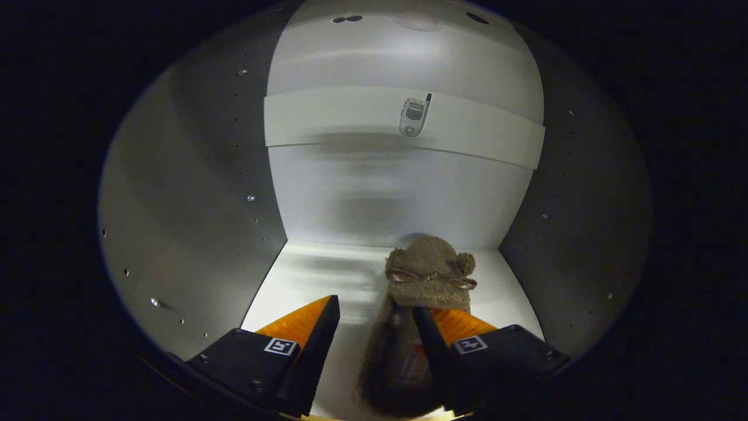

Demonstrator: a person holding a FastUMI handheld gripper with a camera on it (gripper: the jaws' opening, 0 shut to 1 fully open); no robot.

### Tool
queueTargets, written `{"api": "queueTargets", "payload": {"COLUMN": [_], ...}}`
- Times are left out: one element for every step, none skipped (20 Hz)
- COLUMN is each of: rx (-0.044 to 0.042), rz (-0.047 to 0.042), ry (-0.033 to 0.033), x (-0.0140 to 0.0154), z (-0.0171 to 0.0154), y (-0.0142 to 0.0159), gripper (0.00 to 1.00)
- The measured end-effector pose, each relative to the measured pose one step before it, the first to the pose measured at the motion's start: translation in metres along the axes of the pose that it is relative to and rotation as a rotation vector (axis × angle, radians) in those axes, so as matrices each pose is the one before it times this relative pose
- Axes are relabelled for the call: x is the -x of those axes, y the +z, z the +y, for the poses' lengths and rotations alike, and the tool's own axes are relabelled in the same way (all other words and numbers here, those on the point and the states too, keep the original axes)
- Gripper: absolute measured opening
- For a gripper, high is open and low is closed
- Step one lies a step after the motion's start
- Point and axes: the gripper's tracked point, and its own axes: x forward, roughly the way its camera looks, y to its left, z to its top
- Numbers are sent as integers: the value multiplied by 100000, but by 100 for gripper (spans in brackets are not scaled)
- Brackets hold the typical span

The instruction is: Open the shoe cabinet door, grab the shoes and put them into the shoe cabinet, then close the shoe cabinet door.

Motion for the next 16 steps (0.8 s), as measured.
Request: {"api": "queueTargets", "payload": {"rx": [-128,-627,-836,-1102,-657,336,563,224,-231,-833,-871,-362,-105,-219,-414,-648], "rz": [-774,-1310,-1591,-2031,-1775,-1795,-1752,-2163,-2462,-2539,-2289,-2015,-1536,-1885,-2823,-3702], "ry": [147,-486,-151,-415,111,-726,-396,-573,22,-399,-359,-557,-374,-295,-243,-101], "x": [783,949,989,1120,1168,1370,1378,1394,1668,1585,1459,1519,1974,1736,1802,1873], "z": [19,-80,-199,-92,-14,-116,-119,-62,31,-113,-121,-161,27,-164,-262,-165], "y": [56,129,181,280,231,322,343,368,580,558,492,393,436,469,668,789], "gripper": [85,89,88,88,90,91,91,92,94,96,99,99,99,99,99,99]}}
